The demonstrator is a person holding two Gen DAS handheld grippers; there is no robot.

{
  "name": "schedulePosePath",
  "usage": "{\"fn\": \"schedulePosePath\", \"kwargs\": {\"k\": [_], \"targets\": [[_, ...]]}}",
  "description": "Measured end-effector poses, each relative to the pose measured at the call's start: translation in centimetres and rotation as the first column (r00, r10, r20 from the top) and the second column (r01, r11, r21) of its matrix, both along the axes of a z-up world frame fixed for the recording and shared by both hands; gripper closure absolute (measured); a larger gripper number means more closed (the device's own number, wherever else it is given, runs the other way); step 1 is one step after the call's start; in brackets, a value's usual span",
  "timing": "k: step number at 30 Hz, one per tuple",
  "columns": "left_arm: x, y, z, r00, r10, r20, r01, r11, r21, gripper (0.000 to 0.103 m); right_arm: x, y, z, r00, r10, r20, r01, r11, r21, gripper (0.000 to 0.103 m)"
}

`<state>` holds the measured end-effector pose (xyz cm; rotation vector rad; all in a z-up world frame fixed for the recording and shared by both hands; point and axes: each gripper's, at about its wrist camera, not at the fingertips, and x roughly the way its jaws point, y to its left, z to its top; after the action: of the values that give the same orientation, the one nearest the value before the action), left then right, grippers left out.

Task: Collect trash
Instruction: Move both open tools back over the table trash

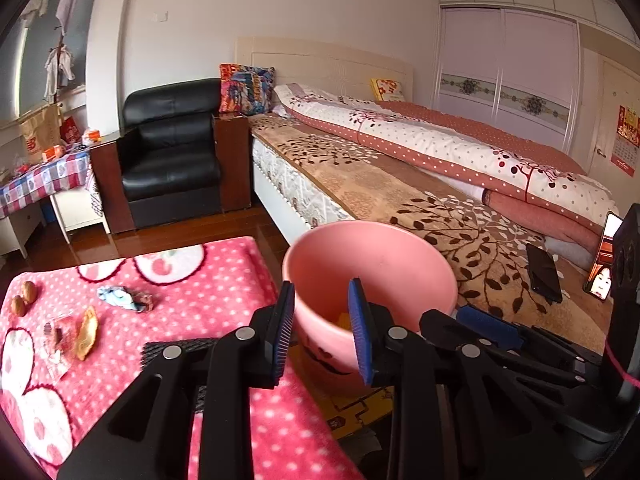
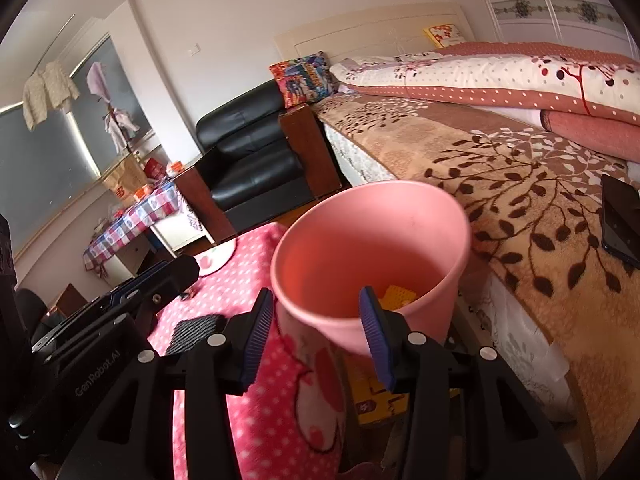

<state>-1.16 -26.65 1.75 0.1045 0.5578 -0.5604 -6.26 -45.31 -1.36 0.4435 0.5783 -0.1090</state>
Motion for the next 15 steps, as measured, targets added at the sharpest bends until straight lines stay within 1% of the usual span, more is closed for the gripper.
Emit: {"fn": "schedulePosePath", "kwargs": {"k": [3,9,15], "targets": [[-0.2,1.7,-0.2,1.0,0.021,-0.002,-0.021,1.0,0.007,0.075,-0.2,1.5,0.3,1.0,0.024,-0.003,-0.024,1.0,-0.012,0.058],[0.1,5.6,-0.5,0.995,0.099,0.025,-0.1,0.995,0.017,0.075,0.3,4.9,0.8,0.997,0.083,-0.006,-0.083,0.996,-0.022,0.058],[1.6,10.5,-0.8,0.976,0.215,0.046,-0.216,0.976,0.035,0.075,1.6,8.1,0.2,0.99,0.143,-0.022,-0.143,0.99,-0.007,0.058]]}}
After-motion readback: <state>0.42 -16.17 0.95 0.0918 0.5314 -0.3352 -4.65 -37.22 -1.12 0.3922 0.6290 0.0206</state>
